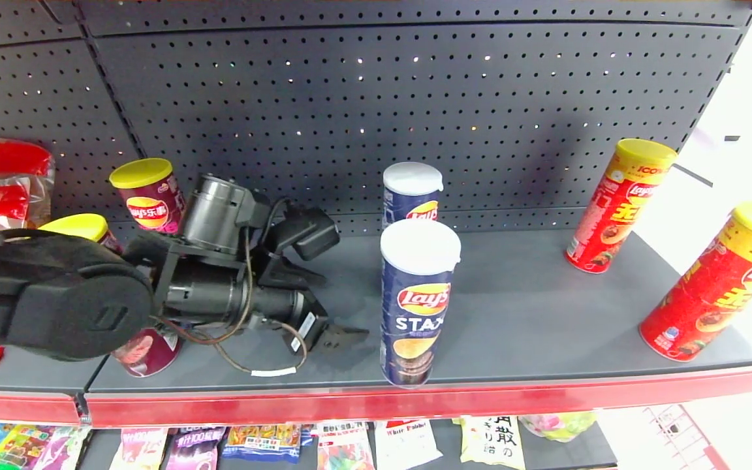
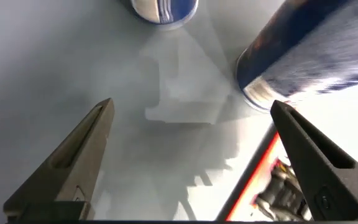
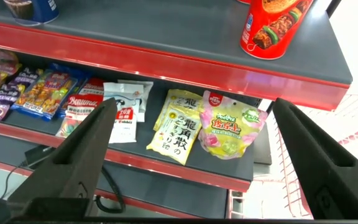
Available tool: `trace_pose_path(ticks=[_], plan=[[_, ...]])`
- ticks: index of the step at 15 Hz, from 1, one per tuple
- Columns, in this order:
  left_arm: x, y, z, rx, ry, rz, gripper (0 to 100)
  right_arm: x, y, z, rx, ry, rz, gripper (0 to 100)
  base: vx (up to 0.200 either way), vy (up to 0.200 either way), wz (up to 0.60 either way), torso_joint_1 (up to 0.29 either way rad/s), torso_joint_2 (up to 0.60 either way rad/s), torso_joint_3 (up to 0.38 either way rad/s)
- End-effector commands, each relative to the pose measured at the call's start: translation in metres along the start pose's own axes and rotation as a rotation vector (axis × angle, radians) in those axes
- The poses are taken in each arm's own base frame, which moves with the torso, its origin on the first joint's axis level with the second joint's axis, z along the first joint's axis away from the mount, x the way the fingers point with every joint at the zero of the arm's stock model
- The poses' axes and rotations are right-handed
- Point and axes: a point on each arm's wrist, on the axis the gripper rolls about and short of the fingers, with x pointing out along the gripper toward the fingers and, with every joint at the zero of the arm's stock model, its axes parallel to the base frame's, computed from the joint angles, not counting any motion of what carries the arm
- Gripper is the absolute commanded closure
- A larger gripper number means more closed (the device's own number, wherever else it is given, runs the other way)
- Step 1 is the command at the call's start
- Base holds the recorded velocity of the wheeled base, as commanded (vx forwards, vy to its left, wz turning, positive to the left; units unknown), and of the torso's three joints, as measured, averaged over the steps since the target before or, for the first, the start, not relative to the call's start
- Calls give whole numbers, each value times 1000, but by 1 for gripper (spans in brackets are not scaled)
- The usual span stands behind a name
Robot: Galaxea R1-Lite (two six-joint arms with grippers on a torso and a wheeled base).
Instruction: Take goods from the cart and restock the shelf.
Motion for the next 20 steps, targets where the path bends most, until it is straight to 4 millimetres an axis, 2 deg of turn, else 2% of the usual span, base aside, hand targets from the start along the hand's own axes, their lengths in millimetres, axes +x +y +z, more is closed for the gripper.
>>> trace_pose_path(ticks=[1, 4, 6, 8, 10, 12, 13, 14, 15, 16, 18, 20], plan=[[-63, -14, 13, 9, -117, 36, 0, 1, 0, 1, -4, 15, 1, 0, 0, 0, 0, 0, 0, 0], [-117, -31, 6, -28, -196, 73, 0, 3, 0, 2, -6, 39, 3, 0, 0, 0, 0, 0, 0, 0], [-174, -48, -19, -41, -249, 139, 0, 5, 0, 2, -8, 58, -3, 0, 0, 0, 0, 0, 0, 0], [-210, -62, -39, -84, -271, 197, 0, 6, 0, 3, -7, 69, -21, 0, 0, 0, 0, 0, 0, 0], [-238, -78, -54, -146, -303, 217, 0, 6, 1, 3, -6, 77, -29, 0, 0, 0, 0, 0, 0, 0], [-253, -91, -66, -157, -314, 221, 0, 7, 1, 3, -6, 80, -30, 0, 0, 0, 0, 0, 0, 0], [-265, -102, -81, -182, -310, 242, 0, 7, 1, 3, -8, 84, -35, 0, 0, 0, 0, 0, 0, 0], [-270, -107, -89, -214, -305, 261, 0, 7, 1, 4, -7, 85, -36, 0, 0, 0, 0, 0, 0, 0], [-277, -117, -106, -267, -295, 304, 0, 8, 1, 4, -12, 92, -38, 0, 0, 0, 0, 0, 0, 0], [-281, -123, -116, -290, -284, 332, 0, 8, 1, 4, -22, 95, -38, 0, 0, 0, 0, 0, 0, 0], [-289, -142, -158, -372, -206, 455, 0, 8, 1, 6, -49, 106, -101, 0, 0, 0, 0, 0, 0, 0], [-281, -143, -175, -496, -169, 556, 0, 10, 2, 9, -35, 142, -183, 0, 0, 0, 0, 0, 0, 0]])
